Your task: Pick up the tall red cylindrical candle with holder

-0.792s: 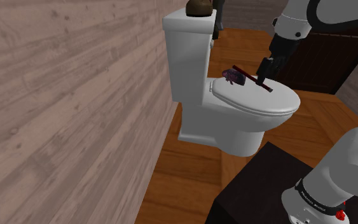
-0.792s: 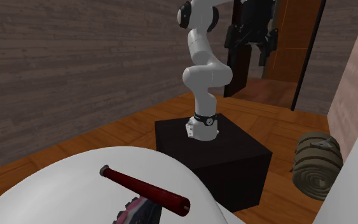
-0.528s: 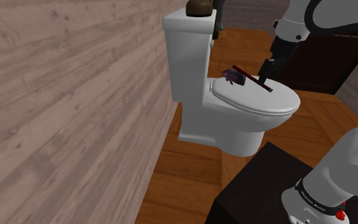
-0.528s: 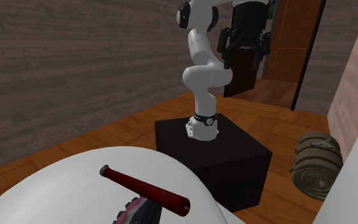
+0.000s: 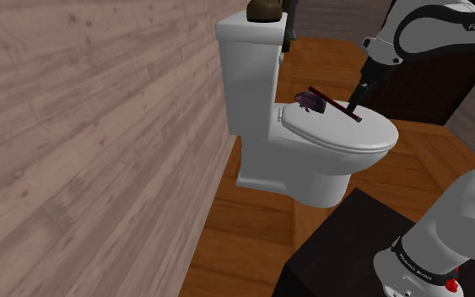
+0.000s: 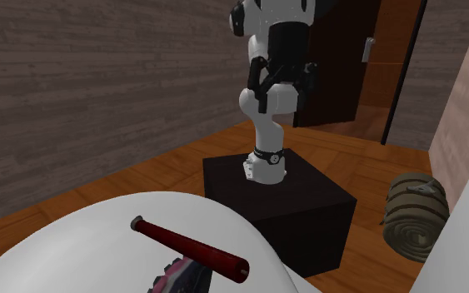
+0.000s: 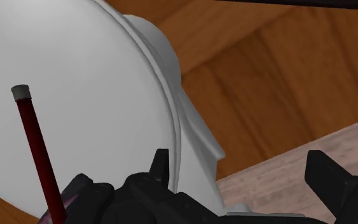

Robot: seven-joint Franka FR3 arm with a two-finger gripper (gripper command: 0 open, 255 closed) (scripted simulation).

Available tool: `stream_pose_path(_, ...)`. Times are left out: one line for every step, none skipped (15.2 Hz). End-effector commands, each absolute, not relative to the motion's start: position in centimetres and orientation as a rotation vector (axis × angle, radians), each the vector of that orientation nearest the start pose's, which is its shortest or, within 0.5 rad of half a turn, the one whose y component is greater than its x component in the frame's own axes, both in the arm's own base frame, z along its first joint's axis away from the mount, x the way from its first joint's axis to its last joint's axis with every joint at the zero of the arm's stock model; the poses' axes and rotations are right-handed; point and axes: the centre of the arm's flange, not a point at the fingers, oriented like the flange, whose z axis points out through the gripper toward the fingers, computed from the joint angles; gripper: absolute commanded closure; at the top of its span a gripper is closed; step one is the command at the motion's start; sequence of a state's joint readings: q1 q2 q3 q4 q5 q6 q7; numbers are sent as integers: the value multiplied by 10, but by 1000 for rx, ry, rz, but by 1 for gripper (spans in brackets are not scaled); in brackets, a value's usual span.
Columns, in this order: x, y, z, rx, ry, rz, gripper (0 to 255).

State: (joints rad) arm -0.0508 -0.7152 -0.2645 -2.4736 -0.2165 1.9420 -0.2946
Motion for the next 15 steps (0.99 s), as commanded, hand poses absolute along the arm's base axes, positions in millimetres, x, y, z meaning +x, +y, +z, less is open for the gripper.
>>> stream_pose_path(339, -164, 526, -3209, -200, -268, 0)
stream_pose_path(342, -176, 522, -3207, -226, -277, 0)
stream_pose_path(346, -187, 517, -3206, -252, -286, 0)
stream_pose_path(350, -199, 512, -3204, -278, -295, 0)
stream_pose_path(354, -211, 508, -3202, -304, -304, 0)
stream_pose_path(358, -222, 504, -3200, -330, -312, 0)
stream_pose_path(362, -234, 499, -3197, -356, -321, 0)
stream_pose_path(367, -245, 495, -3194, -382, -330, 0)
stream_pose_path(372, -256, 490, -3191, -408, -339, 0)
stream_pose_path(377, -267, 486, -3188, -433, -348, 0)
stream_pose_path(382, -279, 482, -3184, -459, -357, 0)
stream_pose_path(388, -290, 478, -3181, -485, -366, 0)
stream_pose_path(394, -301, 474, -3177, -511, -374, 0)
stream_pose_path(400, -312, 470, -3173, -537, -383, 0)
stream_pose_path(406, -322, 466, -3168, -563, -392, 0)
